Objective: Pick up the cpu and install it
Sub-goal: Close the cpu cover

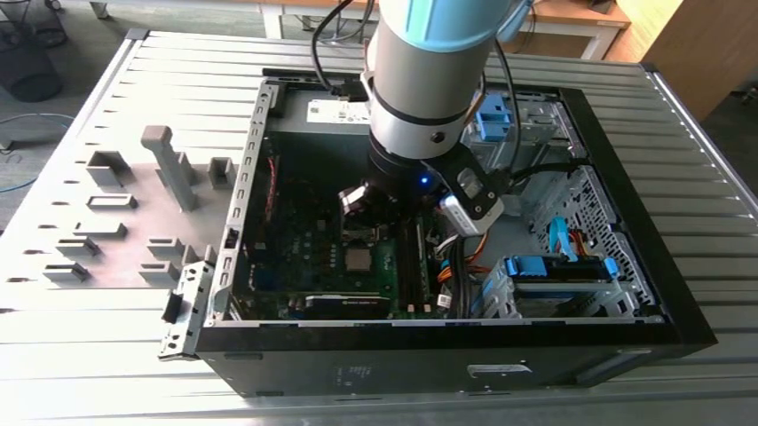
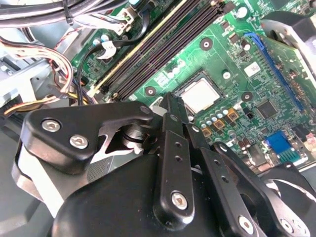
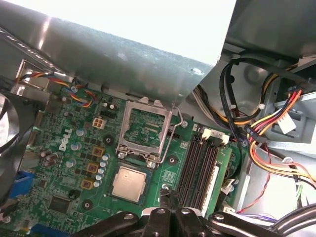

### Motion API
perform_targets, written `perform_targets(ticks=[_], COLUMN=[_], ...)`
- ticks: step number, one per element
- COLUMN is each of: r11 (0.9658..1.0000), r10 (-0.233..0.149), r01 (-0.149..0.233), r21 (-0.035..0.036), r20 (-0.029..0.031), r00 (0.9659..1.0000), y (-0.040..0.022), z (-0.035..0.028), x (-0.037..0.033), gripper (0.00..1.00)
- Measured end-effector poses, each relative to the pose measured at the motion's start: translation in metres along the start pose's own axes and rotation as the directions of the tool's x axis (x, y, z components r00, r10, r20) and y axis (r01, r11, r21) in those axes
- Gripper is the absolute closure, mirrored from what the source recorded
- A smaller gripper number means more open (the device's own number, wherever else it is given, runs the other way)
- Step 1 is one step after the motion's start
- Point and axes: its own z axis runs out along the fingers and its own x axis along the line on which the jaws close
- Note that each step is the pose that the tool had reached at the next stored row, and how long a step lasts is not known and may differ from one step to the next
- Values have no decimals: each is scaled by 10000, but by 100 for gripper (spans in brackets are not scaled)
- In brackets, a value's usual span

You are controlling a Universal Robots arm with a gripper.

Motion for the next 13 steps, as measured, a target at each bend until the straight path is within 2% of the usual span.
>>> perform_targets(ticks=[8, 13], r11=[10000, 10000], r10=[0, 0], r01=[0, 0], r21=[-15, -17], r20=[5, 6], r00=[10000, 10000], y=[9, 10], z=[-115, -121], x=[-3, -4], gripper=[89, 89])
